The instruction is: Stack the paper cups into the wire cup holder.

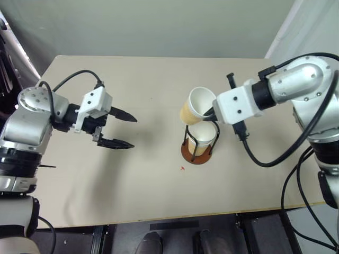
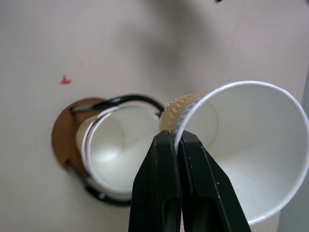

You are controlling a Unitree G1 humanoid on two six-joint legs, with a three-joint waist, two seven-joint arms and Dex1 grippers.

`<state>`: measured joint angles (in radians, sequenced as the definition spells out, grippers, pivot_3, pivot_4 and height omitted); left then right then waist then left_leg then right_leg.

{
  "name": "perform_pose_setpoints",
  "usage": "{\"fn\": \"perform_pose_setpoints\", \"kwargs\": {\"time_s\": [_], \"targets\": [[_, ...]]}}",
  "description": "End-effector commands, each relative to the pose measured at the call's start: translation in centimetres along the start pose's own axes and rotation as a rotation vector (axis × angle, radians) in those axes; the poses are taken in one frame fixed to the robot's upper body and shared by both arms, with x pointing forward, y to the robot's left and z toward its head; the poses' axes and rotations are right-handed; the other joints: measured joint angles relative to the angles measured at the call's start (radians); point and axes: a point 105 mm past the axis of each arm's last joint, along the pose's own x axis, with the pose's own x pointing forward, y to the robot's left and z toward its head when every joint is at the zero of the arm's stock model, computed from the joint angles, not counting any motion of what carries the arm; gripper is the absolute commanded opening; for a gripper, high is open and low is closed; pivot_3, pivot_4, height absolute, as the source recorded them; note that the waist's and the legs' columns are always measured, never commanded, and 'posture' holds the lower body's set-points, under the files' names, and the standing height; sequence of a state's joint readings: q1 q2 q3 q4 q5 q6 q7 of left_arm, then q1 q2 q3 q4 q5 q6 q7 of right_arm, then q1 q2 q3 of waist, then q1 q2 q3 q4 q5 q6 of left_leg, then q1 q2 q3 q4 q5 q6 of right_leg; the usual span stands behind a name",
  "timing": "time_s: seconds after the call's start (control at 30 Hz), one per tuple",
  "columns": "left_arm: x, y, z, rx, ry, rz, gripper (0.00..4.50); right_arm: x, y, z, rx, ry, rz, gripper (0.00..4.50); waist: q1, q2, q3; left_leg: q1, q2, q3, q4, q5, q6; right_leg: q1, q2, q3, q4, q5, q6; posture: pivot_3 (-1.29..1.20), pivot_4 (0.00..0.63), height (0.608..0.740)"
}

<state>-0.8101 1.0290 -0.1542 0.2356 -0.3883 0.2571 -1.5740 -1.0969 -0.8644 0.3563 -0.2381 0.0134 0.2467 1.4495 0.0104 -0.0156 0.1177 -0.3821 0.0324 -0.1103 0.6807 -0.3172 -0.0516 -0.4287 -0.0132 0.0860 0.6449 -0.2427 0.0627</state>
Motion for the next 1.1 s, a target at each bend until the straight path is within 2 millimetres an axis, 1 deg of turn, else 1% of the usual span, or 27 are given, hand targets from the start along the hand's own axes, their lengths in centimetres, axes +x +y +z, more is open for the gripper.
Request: {"fn": "perform_pose_setpoints", "kwargs": {"time_s": [0.03, 0.2, 0.33, 0.6, 0.77, 0.83, 0.93, 1.0, 1.1], "targets": [[-0.3, 0.0, 1.0, 0.056, -0.002, -0.027, 4.50, -1.8, 0.0, 0.6, -0.042, 0.015, -0.030, 0.02, 0.000, 0.000, 0.000, 0.000, 0.000, 0.000, 0.000, 0.000, 0.000, 0.000, 0.000, 0.000, 0.000, 0.000, 0.000, 0.00, 0.150, 0.740], [-0.1, 0.3, 1.1, 0.063, -0.004, -0.031, 4.50, -2.5, 0.4, 0.2, -0.033, 0.045, -0.026, 0.02, 0.000, 0.000, 0.000, 0.000, 0.000, 0.000, 0.000, 0.000, 0.000, 0.000, 0.000, 0.000, 0.000, 0.000, 0.000, 0.00, 0.150, 0.740], [0.0, 0.5, 1.2, 0.068, -0.003, -0.032, 4.50, -2.6, 1.6, -0.3, -0.012, 0.065, 0.013, 0.02, 0.000, 0.000, 0.000, 0.000, 0.000, 0.000, 0.001, 0.000, 0.000, 0.001, 0.000, 0.000, 0.000, 0.000, 0.001, 0.00, 0.150, 0.740], [0.3, 0.5, 1.3, 0.075, -0.009, -0.041, 4.50, -2.0, 3.1, -1.1, 0.002, 0.093, 0.061, 0.02, 0.000, 0.000, 0.000, 0.000, 0.000, 0.000, 0.001, 0.000, 0.000, 0.001, 0.000, 0.000, 0.000, 0.001, 0.001, 0.00, 0.150, 0.740], [0.3, 0.5, 1.3, 0.075, -0.011, -0.040, 4.50, -1.3, 3.8, -1.0, -0.005, 0.078, 0.090, 0.02, 0.000, 0.000, 0.000, 0.000, 0.000, 0.000, 0.001, 0.000, 0.000, 0.001, 0.000, 0.000, 0.000, 0.001, 0.001, 0.00, 0.150, 0.740], [0.3, 0.5, 1.3, 0.075, -0.010, -0.039, 4.50, -1.1, 3.8, -0.8, -0.013, 0.071, 0.086, 0.02, 0.000, 0.000, 0.000, 0.000, 0.000, 0.000, 0.001, 0.000, 0.000, 0.001, 0.000, 0.000, 0.000, 0.001, 0.001, 0.00, 0.150, 0.740], [0.2, 0.5, 1.2, 0.074, -0.010, -0.037, 4.50, -0.8, 3.6, -0.4, -0.013, 0.047, 0.074, 0.64, 0.000, 0.000, 0.000, 0.000, 0.000, 0.000, 0.001, 0.000, 0.000, 0.001, 0.000, 0.000, 0.000, 0.001, 0.001, 0.00, 0.150, 0.740], [0.2, 0.5, 1.2, 0.073, -0.010, -0.036, 4.50, -0.7, 3.2, 0.0, -0.005, 0.020, 0.058, 1.29, 0.000, 0.000, 0.000, 0.000, 0.000, 0.000, 0.002, 0.000, 0.000, 0.001, 0.000, 0.000, 0.000, 0.001, 0.002, 0.00, 0.150, 0.740], [0.2, 0.5, 1.2, 0.072, -0.011, -0.035, 4.50, -0.3, 1.8, 0.3, 0.015, -0.014, -0.024, 2.35, 0.000, 0.000, 0.000, 0.000, 0.000, 0.000, 0.002, 0.000, 0.000, 0.001, 0.000, 0.000, 0.000, 0.001, 0.002, 0.00, 0.150, 0.740]]}}
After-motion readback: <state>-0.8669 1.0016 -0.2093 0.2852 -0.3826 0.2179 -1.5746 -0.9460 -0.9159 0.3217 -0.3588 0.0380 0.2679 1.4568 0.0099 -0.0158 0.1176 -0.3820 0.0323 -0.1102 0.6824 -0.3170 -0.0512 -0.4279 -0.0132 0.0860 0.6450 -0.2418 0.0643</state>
